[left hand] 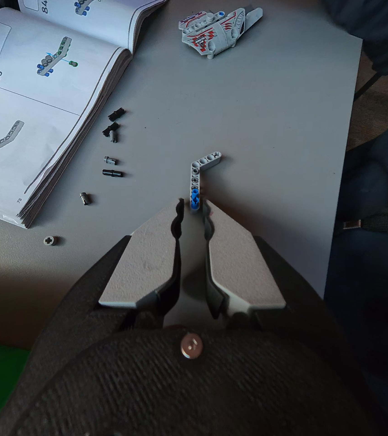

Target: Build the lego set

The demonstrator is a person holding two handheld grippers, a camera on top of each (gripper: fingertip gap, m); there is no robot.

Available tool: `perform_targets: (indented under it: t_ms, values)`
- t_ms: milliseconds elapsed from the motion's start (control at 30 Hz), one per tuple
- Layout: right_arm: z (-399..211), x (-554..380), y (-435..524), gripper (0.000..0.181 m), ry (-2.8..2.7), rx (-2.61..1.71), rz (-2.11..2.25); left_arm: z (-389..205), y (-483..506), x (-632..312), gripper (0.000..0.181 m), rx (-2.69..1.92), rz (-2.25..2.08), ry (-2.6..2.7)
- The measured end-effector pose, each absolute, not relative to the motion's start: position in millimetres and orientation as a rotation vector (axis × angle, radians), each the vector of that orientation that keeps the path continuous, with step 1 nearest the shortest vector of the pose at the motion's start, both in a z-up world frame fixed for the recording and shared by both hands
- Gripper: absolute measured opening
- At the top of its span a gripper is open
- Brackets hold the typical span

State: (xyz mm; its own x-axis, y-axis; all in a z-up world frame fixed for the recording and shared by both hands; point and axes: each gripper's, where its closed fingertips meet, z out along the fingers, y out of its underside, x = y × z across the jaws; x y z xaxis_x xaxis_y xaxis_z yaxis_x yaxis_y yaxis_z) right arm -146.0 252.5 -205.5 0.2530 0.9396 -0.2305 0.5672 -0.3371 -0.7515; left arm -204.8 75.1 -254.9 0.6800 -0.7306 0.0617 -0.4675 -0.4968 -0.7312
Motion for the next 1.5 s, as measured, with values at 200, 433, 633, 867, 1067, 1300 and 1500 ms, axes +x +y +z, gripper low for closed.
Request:
perform_targets:
  t_ms: [200, 433, 633, 867, 1067, 1300, 1500]
  values:
    - [-206.5, -146.3, 252.0, 0.028, -1.368, -2.001, 0.917, -256.3, 74.7, -204.3, 0.006, -2.188, -0.477, 0.926]
    - [-206.5, -147.5, 248.7, 0.028, -1.385, -1.992, 0.921, -257.7, 73.9, -203.5, 0.005, -2.183, -0.45, 0.951]
    - [-197.9, -161.5, 198.2, 0.034, -1.634, -1.817, 1.128, -234.6, 85.0, -205.5, 0.005, -1.947, -0.191, 1.019]
    - [-195.9, -171.0, 95.8, 0.041, -2.077, -1.312, 1.245, -189.0, 89.3, -206.8, 0.004, -1.29, 0.716, 1.309]
    - [-185.4, -187.2, 85.8, 0.022, -1.989, -1.185, 1.178, -175.1, 88.4, -201.5, 0.004, -0.995, 1.026, 1.364]
    - [-181.6, -189.5, 89.1, 0.005, -1.944, -0.944, 0.892, -170.8, 91.1, -202.4, 0.006, -0.931, 1.056, 1.326]
    - [-180.0, -194.2, 94.5, 0.005, -1.879, -0.748, 0.618, -173.5, 93.7, -208.3, 0.012, -0.975, 1.01, 1.301]
